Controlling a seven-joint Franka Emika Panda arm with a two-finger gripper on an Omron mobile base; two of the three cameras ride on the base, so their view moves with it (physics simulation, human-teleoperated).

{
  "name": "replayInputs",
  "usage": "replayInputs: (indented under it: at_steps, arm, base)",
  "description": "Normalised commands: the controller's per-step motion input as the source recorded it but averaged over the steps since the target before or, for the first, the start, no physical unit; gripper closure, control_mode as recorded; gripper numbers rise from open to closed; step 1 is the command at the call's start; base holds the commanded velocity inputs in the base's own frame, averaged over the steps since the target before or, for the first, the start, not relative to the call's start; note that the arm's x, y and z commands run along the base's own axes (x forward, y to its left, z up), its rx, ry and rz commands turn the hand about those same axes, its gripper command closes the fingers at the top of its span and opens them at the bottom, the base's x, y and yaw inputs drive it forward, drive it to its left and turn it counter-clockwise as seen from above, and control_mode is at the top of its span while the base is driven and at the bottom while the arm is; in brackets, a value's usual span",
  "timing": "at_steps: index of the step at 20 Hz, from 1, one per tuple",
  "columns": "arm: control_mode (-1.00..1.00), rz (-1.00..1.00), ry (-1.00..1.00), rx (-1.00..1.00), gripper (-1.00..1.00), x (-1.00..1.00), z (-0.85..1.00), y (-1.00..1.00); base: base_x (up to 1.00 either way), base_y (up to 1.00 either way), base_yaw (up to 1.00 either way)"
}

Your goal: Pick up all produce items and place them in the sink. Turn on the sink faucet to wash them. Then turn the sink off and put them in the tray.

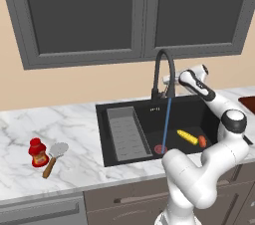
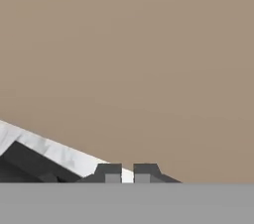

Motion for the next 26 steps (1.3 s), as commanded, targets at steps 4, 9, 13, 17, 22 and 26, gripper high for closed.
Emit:
replayInputs:
  at_steps: [4, 9, 13, 17, 22, 26]
  arm:
    - [-1.00, 0.31, 0.04, 0.08, 1.00, 0.29, -0.06, 0.59]
    - [-1.00, 0.31, 0.05, 0.07, 1.00, 0.34, -0.06, 0.66]
    - [-1.00, 0.31, 0.04, 0.04, 1.00, 0.36, -0.09, 0.79]
    - [-1.00, 0.32, 0.04, 0.01, 1.00, 0.37, -0.10, 0.96]
    - [-1.00, 0.31, 0.03, 0.00, 1.00, 0.35, -0.10, 1.00]
    - [-1.00, 0.30, 0.03, 0.00, 1.00, 0.37, -0.12, 1.00]
  base:
    - [0.00, 0.00, 0.00]
    - [0.00, 0.00, 0.00]
    - [0.00, 0.00, 0.00]
    - [0.00, 0.00, 0.00]
    - [0.00, 0.00, 0.00]
    - [0.00, 0.00, 0.00]
